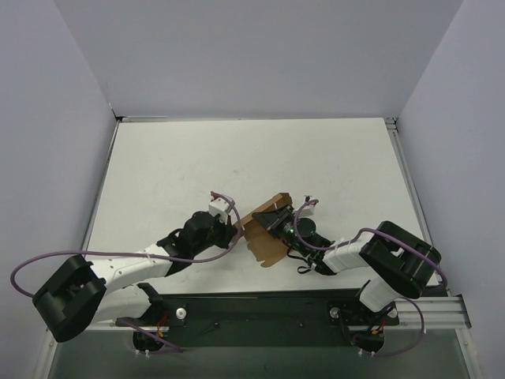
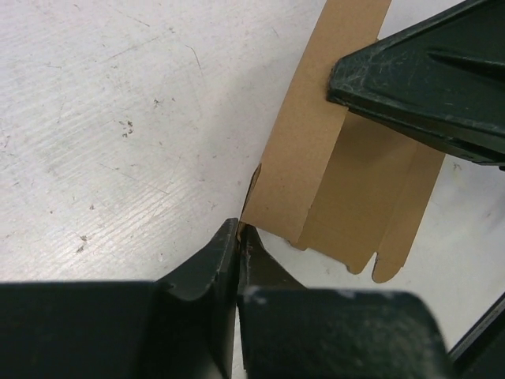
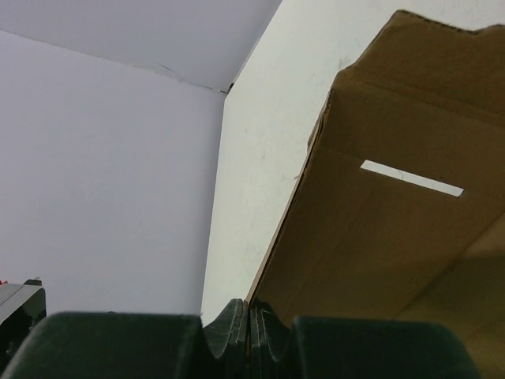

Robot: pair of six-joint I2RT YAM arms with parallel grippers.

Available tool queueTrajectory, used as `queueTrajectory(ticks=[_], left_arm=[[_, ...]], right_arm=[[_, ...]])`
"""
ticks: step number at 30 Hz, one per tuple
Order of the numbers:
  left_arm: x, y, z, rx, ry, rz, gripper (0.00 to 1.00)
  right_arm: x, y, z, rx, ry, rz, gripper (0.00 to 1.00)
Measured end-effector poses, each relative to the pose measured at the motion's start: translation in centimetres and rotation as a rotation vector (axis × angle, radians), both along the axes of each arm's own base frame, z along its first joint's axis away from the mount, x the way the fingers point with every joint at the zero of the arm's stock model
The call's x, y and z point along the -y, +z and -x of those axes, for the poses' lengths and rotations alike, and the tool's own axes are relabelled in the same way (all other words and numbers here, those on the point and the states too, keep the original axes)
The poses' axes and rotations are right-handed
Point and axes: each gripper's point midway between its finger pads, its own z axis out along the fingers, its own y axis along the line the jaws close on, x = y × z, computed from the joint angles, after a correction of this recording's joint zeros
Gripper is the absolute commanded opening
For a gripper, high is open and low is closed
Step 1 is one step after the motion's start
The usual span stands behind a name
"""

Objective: Fold the paper box

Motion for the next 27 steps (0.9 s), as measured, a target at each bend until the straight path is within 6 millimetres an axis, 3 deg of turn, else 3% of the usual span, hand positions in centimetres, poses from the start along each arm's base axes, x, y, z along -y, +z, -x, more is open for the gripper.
queueTrajectory(ticks=[7, 10, 15, 23, 27], left_arm=[[0.4, -0.1, 0.5, 0.091, -0.033, -0.096, 0.0], [0.5, 0.0, 0.7, 0.133, -0.051, -0.147, 0.0], [0.6, 0.4, 0.4, 0.187, -0.062, -0.231, 0.0], [1.2, 0.1, 0.4, 0.235, -0.074, -0.338, 0.0], [1.8, 0.2, 0.2, 0.247, -0.073, -0.36, 0.0]], right_arm=[[0.3, 0.3, -0.2, -0.017, -0.027, -0.029, 0.44], [0.5, 1.2, -0.3, -0.004, -0.038, -0.044, 0.51], [1.0, 1.2, -0.4, -0.029, -0.065, -0.042, 0.5], [2.1, -1.9, -0.1, -0.136, -0.109, 0.037, 0.48], [2.5, -2.3, -0.1, -0.154, -0.124, 0.052, 0.36]])
